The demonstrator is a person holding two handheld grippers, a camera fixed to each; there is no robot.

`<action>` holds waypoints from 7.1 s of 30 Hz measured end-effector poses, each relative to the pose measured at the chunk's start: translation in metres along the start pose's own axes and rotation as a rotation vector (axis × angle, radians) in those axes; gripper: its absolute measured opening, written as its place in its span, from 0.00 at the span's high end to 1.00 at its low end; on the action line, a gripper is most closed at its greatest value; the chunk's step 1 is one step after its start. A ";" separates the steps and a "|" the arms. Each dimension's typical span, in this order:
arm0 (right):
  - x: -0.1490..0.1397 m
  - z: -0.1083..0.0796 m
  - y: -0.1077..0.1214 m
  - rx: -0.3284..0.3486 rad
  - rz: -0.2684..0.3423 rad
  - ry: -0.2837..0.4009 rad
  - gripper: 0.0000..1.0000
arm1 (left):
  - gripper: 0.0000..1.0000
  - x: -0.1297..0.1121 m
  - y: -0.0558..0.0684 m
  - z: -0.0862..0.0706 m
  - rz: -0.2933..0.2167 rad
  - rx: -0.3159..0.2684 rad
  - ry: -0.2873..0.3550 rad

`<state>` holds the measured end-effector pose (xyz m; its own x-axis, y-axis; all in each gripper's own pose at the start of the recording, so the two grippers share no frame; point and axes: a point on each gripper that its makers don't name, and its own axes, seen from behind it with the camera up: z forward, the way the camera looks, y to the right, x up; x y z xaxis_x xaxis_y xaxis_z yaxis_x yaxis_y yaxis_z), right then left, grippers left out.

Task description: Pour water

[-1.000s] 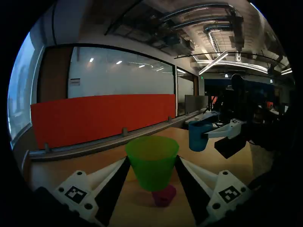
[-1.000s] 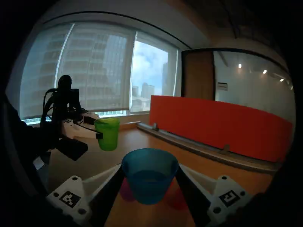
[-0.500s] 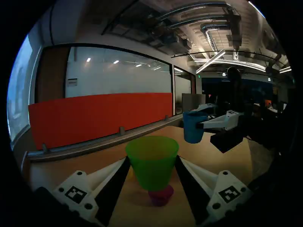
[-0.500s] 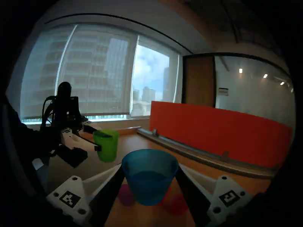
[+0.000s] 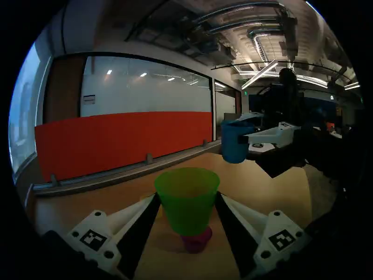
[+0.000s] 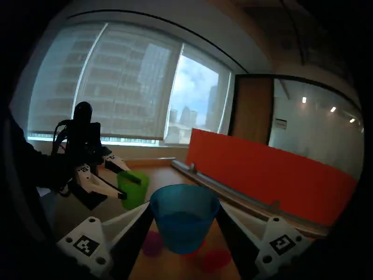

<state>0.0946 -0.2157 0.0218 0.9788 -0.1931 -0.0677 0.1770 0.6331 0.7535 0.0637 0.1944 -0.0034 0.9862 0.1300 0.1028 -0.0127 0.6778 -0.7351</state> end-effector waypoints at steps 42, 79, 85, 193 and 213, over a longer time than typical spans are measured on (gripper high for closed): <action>0.067 0.050 -0.013 0.008 -0.442 -0.001 0.09 | 0.17 0.000 0.025 0.004 0.028 -0.027 0.017; 0.094 0.070 -0.013 -0.034 -0.774 0.000 0.09 | 0.16 0.011 0.036 0.012 0.021 -0.052 0.027; 0.096 0.072 -0.013 -0.044 -0.831 -0.005 0.09 | 0.17 0.012 0.037 0.014 0.028 -0.054 0.029; 0.131 0.066 -0.002 -0.184 -1.299 0.046 0.10 | 0.17 0.018 0.045 0.020 0.026 -0.083 0.036; 0.139 0.065 -0.010 -0.191 -1.398 0.058 0.10 | 0.17 0.018 0.045 0.021 0.019 -0.081 0.038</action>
<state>0.2224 -0.2977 0.0469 -0.0116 -0.7096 -0.7045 0.9977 0.0390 -0.0557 0.0776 0.2426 -0.0206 0.9915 0.1135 0.0641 -0.0194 0.6149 -0.7884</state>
